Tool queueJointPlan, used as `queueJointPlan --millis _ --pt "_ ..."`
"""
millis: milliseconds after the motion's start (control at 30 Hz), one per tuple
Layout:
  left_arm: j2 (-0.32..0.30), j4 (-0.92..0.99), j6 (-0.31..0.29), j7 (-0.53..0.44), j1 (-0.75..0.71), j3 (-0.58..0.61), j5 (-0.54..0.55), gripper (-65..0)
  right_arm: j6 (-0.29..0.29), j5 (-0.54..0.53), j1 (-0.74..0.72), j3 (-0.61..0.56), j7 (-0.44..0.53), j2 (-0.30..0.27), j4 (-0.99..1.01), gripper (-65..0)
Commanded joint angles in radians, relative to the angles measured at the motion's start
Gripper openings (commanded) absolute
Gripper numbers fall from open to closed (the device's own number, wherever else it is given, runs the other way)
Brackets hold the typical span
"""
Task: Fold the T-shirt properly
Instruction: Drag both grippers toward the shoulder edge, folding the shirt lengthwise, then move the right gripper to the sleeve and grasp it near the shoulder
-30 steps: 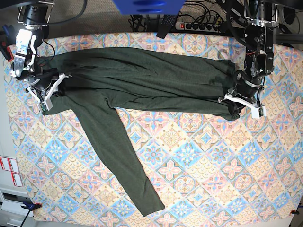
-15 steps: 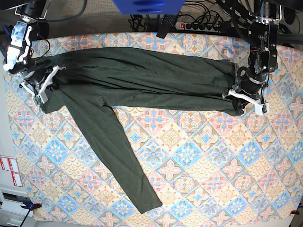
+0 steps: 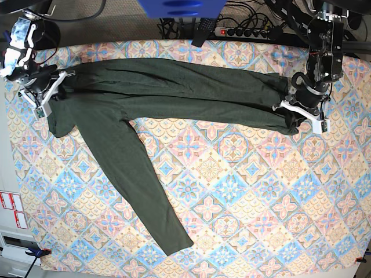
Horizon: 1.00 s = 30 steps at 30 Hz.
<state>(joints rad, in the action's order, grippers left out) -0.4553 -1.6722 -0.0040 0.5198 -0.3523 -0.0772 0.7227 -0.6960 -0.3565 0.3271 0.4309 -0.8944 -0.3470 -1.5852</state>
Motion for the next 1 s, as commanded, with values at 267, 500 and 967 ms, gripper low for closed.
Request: queueJointPlan --millis 267,500,967 --pt "-0.044 -0.012 -0.001 -0.020 -0.027 -0.002 -0.002 -65.0 -0.002 -0.005 0.014 0.023 0.013 -0.019 -0.013 -65.0" --pt "-0.044 -0.009 -0.001 0.084 -0.029 -0.002 -0.002 -65.0 -0.002 -0.005 0.014 0.023 0.013 -0.019 -0.005 -64.5" --pt "-0.041 -0.070 0.000 0.168 -0.029 -0.011 0.008 -33.1 -0.002 -0.003 0.013 0.082 0.013 -0.016 -0.017 -53.9"
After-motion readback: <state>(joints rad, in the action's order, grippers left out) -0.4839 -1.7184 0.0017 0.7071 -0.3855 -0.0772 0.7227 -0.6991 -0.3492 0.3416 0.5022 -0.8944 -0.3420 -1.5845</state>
